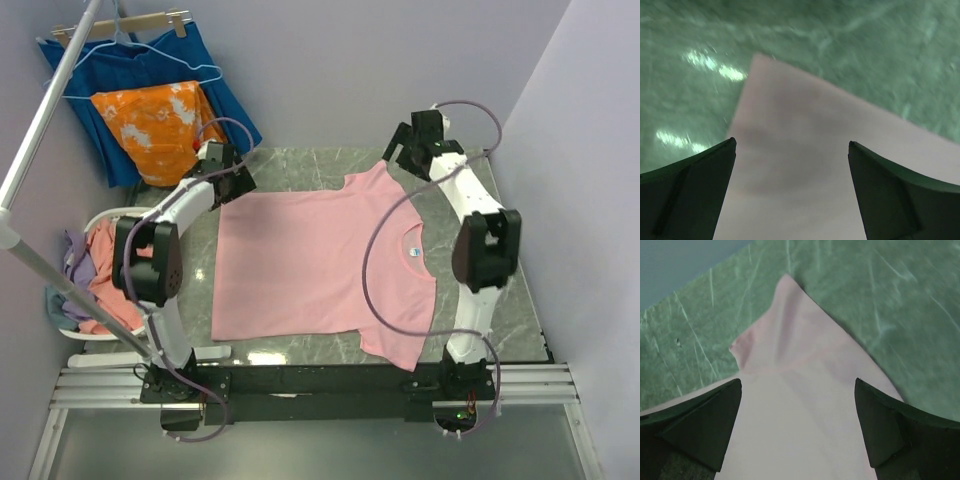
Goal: Fold and stack the t-shirts
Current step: Flatten out the tshirt, then grap the side of the flattened tshirt furthest away from the robot with both arms
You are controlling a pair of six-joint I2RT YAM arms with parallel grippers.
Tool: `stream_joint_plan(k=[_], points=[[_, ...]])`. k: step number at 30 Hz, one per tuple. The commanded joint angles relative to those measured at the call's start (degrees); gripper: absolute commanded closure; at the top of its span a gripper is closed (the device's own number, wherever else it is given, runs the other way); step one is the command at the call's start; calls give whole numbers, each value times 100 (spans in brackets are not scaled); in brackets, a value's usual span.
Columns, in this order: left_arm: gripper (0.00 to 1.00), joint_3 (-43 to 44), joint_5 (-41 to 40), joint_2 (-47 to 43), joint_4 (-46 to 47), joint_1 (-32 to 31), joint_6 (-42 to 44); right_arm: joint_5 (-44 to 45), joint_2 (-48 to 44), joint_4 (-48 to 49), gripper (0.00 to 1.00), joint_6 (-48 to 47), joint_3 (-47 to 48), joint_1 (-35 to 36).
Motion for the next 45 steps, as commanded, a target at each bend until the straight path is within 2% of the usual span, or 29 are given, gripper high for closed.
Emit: stream_joint_plan(k=[1, 4, 6, 13, 18, 22, 30, 35, 44, 45], points=[[1, 820, 264, 769, 201, 435, 309, -986, 1406, -211, 0, -747, 1536, -365], [0, 989, 668, 1149, 341, 682, 283, -1620, 2302, -439, 0, -747, 2556, -655], [1, 972, 826, 1255, 551, 770, 282, -1755, 2732, -448, 0, -782, 2910, -787], [1, 999, 1125, 1721, 780, 999, 300, -2501, 3402, -316, 0, -897, 3745, -1007], [1, 946, 1467, 1879, 956, 1078, 353, -2984, 3473, -150, 0, -932, 3772, -1025], [1, 1025, 1968, 2046, 904, 1140, 440, -3336, 3728, -202, 0, -766, 4141, -1034], [0, 499, 2654, 1731, 1078, 1122, 257, -3830, 4044, -96, 0, -343, 4360, -1007], [1, 93, 2602, 1546, 1053, 1043, 194, -4031, 4176, -140, 1, -36, 4326, -981], [1, 58, 2067, 1405, 772, 824, 282, -4129, 4413, -438, 11, 246, 4537, -893], [1, 84, 2014, 1414, 754, 815, 291, -4154, 4405, -422, 15, 315, 4555, -884]])
